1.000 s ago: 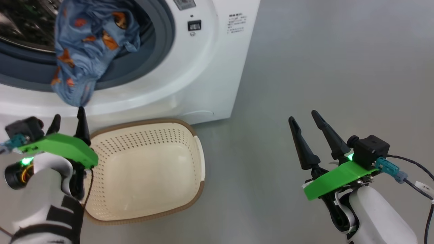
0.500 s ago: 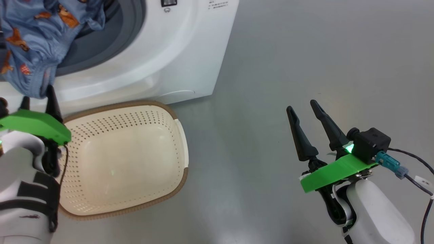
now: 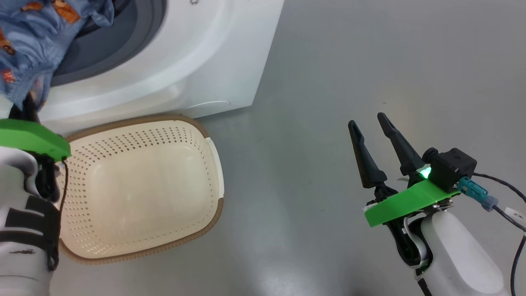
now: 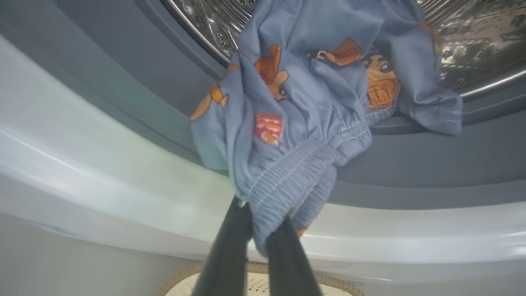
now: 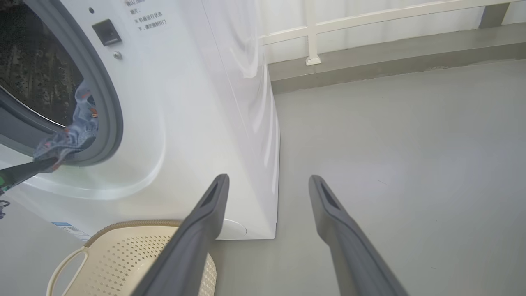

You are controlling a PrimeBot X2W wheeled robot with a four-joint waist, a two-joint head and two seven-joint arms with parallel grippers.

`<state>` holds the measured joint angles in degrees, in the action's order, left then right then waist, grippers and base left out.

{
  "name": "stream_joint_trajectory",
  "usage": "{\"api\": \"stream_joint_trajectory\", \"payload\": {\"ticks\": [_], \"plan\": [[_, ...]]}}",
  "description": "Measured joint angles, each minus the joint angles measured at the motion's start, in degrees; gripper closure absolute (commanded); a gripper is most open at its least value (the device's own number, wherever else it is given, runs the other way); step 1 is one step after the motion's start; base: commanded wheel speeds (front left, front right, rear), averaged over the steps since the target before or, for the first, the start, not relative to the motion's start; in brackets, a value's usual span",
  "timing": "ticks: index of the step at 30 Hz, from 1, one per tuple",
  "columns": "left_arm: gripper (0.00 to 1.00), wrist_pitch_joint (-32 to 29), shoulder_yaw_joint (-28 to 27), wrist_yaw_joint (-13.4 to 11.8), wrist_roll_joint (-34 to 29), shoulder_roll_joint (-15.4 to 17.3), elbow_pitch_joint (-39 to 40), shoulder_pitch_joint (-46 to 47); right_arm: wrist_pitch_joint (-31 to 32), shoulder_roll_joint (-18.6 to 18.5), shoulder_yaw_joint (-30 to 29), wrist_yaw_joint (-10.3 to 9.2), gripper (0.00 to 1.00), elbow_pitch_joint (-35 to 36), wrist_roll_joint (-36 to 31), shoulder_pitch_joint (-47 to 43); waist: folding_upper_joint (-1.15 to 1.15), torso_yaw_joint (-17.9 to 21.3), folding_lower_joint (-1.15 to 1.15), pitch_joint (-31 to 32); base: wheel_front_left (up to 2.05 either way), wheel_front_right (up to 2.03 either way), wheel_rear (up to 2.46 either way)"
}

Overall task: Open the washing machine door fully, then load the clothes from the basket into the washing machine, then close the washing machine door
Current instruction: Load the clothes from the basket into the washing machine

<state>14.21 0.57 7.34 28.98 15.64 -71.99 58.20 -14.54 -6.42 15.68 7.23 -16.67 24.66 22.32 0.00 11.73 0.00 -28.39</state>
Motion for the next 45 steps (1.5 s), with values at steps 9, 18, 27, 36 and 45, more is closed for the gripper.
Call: {"api": "stream_joint_trajectory", "payload": {"ticks": [9,18,27,36,45], "plan": [[1.00,0.36,3.42,0.02,-0.42,-1.32,7.37,0.29,0.00,0.07,-0.73,0.00,0.00,-0.31,-0.01,0.00,0.00,-1.03,0.00,0.78,0.00,0.00,0.00],[1.00,-0.80,7.36,0.12,-1.57,0.94,6.81,4.68,0.00,0.60,0.05,0.00,0.00,0.11,0.04,0.01,0.00,0.22,0.00,-0.70,0.00,0.00,0.00],[1.00,-3.53,9.72,0.15,-3.01,4.22,4.93,18.05,0.00,2.14,-0.94,0.00,0.00,2.19,-0.04,0.76,0.00,2.98,0.00,-6.39,0.00,0.00,0.00],[0.58,-11.46,15.90,0.15,-5.78,9.66,2.37,27.27,0.00,3.19,-0.85,0.00,0.00,4.04,-0.21,0.84,0.00,6.98,0.00,-11.18,0.00,0.00,0.00],[0.00,-17.64,15.29,-0.77,-3.98,9.10,-1.02,29.94,0.00,3.41,-0.64,0.00,0.00,4.01,-0.44,0.93,0.00,8.19,0.00,-12.03,0.00,0.00,0.00]]}}
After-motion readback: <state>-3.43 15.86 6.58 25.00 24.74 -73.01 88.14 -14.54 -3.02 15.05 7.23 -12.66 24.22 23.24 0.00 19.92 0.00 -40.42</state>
